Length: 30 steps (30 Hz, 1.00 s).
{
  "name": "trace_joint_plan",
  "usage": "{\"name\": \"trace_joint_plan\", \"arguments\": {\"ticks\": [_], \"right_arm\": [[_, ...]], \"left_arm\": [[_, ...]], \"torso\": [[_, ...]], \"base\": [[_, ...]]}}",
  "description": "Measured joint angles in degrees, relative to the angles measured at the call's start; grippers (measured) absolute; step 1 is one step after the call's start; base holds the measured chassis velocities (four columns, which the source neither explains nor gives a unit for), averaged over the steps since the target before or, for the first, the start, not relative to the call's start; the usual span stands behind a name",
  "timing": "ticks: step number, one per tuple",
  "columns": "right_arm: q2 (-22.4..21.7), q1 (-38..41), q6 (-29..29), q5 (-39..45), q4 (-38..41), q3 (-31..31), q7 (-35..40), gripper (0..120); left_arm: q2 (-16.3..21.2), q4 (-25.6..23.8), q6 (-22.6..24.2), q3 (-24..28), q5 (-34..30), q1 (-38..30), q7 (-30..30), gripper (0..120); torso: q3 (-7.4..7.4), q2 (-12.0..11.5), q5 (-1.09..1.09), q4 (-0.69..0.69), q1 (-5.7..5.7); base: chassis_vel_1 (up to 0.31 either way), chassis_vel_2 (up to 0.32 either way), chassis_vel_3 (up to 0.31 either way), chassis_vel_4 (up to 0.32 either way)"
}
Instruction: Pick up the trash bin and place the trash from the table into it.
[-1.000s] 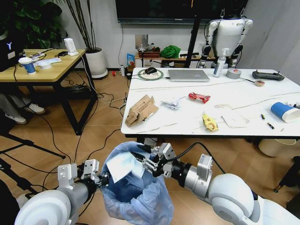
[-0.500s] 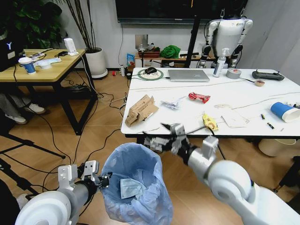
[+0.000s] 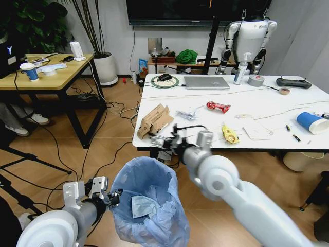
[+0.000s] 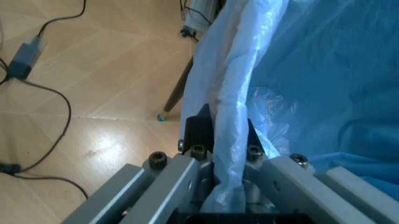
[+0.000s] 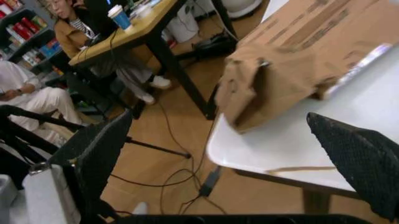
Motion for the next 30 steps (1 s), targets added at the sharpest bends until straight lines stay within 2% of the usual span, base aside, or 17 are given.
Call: {"name": "trace_joint_plan", "arguments": {"ticks": [3,7,30], "right_arm": [[3.19,1.61,0.87,2.18,-3.42,-0.38,3.9,100],[5.11,2.3,2.49,3.72,-6.62,-0.21,7.6,100],[8.59,3.01,4.59,3.92,-10.91,1.79,9.29,100]], "left_arm": [[0.26,0.0,0.0,-0.01,-0.68,-0.44,-0.01,0],[0.22,-0.01,0.0,-0.02,-0.86,-0.17,-0.05,0],[1.23,0.0,0.0,0.25,0.75,-0.4,0.42,0]], "torso": [[0.0,0.0,0.01,-0.01,0.0],[0.0,0.0,0.02,-0.02,0.0],[-0.01,0.0,0.02,-0.02,-0.01]], "base": [[0.0,0.0,0.0,0.0],[0.0,0.0,0.0,0.0],[0.0,0.0,0.0,0.0]]}}
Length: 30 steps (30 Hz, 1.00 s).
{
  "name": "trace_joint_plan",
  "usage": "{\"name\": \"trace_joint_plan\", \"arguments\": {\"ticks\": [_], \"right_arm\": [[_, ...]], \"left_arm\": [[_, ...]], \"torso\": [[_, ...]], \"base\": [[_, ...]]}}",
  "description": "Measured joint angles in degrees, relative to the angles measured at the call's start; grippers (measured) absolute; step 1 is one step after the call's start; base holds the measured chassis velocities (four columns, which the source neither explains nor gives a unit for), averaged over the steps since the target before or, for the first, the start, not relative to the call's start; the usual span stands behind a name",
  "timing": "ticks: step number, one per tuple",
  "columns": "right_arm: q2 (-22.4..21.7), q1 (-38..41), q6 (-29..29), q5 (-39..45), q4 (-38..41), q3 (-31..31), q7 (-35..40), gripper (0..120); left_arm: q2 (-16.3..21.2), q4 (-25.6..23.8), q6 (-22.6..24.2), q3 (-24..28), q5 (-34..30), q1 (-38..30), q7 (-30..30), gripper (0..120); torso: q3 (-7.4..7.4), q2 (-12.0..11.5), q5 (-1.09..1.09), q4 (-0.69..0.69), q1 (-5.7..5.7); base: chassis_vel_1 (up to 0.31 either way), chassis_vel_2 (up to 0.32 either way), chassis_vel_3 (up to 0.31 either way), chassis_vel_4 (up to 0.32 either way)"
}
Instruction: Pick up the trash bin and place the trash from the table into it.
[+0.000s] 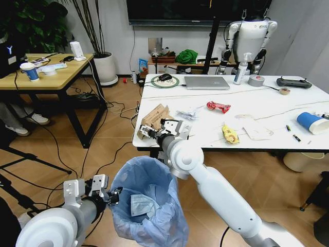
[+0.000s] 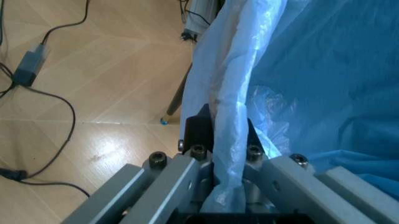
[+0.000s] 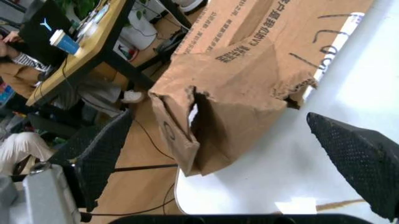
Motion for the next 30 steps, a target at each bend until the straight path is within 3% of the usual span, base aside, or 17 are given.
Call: {"name": "trace_joint_plan", "arguments": {"ticks": [7,12,14,27,30], "right_arm": [[0.83,0.58,0.21,0.07,-0.78,-0.66,-0.02,85],[1.25,0.77,0.37,-0.08,-1.4,-0.77,-0.05,62],[1.22,0.72,0.39,-0.1,-1.39,-0.78,-0.05,60],[0.12,0.28,0.84,-0.56,-0.69,-0.13,-0.46,8],[0.11,0.18,0.86,-0.68,-0.56,0.05,-0.64,3]], "left_arm": [[-0.05,0.0,0.0,-0.24,-0.05,0.18,0.0,0],[-0.3,0.0,0.0,-0.3,-0.05,0.4,0.0,0],[-0.32,0.0,0.0,-0.3,-0.05,0.42,0.0,0],[-0.41,0.0,0.0,-0.31,0.02,0.56,0.07,0],[-0.37,0.0,0.0,-0.35,0.03,0.57,0.09,0]], "torso": [[0.0,0.0,0.0,0.0,0.0],[0.0,0.0,0.0,0.0,0.0],[0.0,0.0,0.0,0.0,0.0],[0.0,0.0,0.0,0.0,0.0],[0.0,0.0,0.0,0.0,0.0]], "base": [[0.0,0.0,0.0,0.0],[0.0,0.0,0.0,0.0],[0.0,0.0,0.0,0.0],[0.0,0.0,0.0,0.0],[0.0,0.0,0.0,0.0]]}}
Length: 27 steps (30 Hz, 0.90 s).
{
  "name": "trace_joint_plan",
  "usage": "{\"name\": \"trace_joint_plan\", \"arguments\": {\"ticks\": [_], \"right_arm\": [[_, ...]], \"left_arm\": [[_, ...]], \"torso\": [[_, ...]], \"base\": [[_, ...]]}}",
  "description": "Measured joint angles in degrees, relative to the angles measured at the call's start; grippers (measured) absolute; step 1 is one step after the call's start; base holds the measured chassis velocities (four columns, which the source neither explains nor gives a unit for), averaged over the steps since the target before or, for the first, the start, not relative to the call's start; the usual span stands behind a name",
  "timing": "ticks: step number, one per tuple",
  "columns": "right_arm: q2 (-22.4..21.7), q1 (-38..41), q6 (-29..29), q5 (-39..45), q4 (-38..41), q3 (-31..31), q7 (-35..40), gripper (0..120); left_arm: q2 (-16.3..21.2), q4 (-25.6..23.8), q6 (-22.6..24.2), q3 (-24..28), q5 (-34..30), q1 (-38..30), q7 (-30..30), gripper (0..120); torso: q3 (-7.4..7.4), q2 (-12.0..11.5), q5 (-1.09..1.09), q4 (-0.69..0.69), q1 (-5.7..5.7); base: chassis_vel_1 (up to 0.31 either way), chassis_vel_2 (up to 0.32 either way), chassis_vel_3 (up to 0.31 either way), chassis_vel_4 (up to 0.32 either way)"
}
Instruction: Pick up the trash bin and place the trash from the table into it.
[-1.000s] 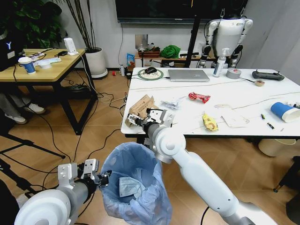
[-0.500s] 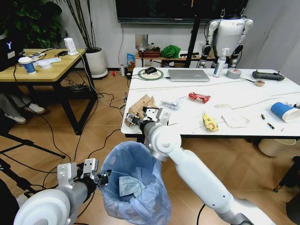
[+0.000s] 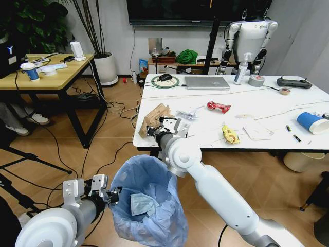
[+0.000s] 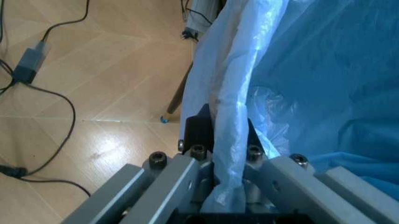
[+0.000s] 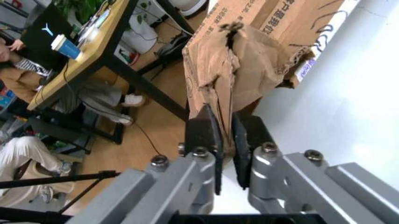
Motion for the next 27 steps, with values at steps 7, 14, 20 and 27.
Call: {"name": "trace_joint_plan", "arguments": {"ticks": [7,14,20,27], "right_arm": [[-1.42,-0.1,-0.14,-1.57,2.29,0.97,-4.83,0],[-8.41,-0.77,-2.0,-4.19,9.5,1.98,-18.29,0],[-15.83,-2.4,-4.21,-1.53,16.92,3.47,-24.62,0],[-22.32,-10.09,-5.69,-1.24,24.44,4.21,-31.41,0]], "left_arm": [[0.1,0.0,0.0,-0.02,0.01,-0.28,0.06,0],[0.02,0.0,0.0,0.18,-0.01,-0.77,0.11,0],[-0.25,0.0,0.0,0.33,-0.02,-0.72,0.11,0],[-0.49,0.0,0.0,0.3,-0.15,-0.91,0.13,0]], "torso": [[0.0,0.0,0.0,0.0,0.0],[0.0,0.0,0.01,0.0,0.0],[0.0,0.0,0.01,-0.01,0.0],[0.0,0.0,0.01,0.0,0.0]], "base": [[0.0,0.0,0.0,0.0],[0.0,0.0,0.0,0.0],[0.0,0.0,0.0,0.0],[0.0,0.0,0.0,0.0]]}}
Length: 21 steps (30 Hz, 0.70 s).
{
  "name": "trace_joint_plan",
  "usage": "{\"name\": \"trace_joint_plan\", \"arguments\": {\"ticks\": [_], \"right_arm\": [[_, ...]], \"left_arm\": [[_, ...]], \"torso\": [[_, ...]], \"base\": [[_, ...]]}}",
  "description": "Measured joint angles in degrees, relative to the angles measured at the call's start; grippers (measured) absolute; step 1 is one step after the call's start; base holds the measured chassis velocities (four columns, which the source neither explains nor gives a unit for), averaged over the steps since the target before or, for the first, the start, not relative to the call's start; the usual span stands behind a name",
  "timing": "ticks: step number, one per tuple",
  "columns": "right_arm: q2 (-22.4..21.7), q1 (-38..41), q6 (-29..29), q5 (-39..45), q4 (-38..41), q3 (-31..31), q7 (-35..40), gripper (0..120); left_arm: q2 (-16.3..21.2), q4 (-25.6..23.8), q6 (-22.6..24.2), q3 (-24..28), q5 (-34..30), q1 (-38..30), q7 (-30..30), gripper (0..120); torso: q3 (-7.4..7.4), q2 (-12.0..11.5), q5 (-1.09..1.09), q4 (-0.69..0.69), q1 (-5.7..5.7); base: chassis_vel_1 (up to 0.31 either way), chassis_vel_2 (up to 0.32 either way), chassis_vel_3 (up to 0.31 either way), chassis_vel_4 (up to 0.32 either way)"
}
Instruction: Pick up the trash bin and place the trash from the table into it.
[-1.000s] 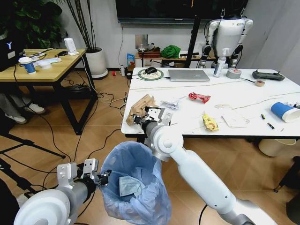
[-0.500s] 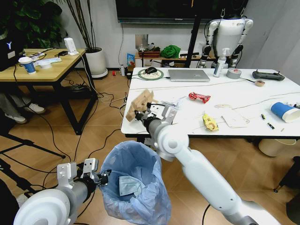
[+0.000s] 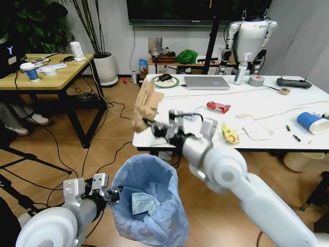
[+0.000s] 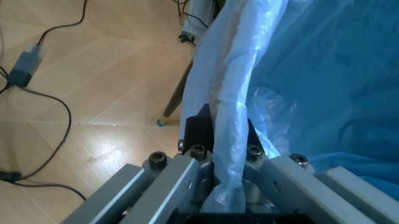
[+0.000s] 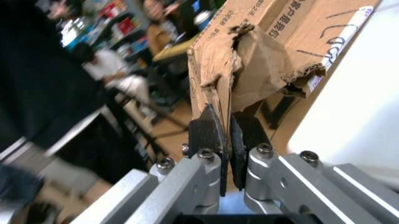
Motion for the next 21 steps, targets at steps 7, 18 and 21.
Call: {"name": "trace_joint_plan", "arguments": {"ticks": [7,18,21], "right_arm": [[-5.56,-8.33,-2.6,-3.34,5.32,4.98,-11.55,0],[-10.22,-16.43,-3.57,-10.44,9.12,12.22,-23.31,0],[-10.71,-19.26,-3.45,-15.7,9.05,13.19,-26.9,0]], "left_arm": [[-0.14,0.0,0.01,0.13,-0.23,0.12,0.04,0],[-0.66,0.0,0.01,-0.05,-2.22,-0.33,-1.15,0],[-0.9,0.0,0.0,-0.32,-3.98,-0.59,-2.52,0]], "torso": [[0.0,0.0,0.0,-0.01,-0.01],[0.0,0.0,0.0,0.0,0.0],[0.0,0.0,0.0,0.0,0.0]], "base": [[0.0,0.0,0.0,0.0],[0.0,0.0,0.0,0.0],[0.0,0.0,0.0,0.0]]}}
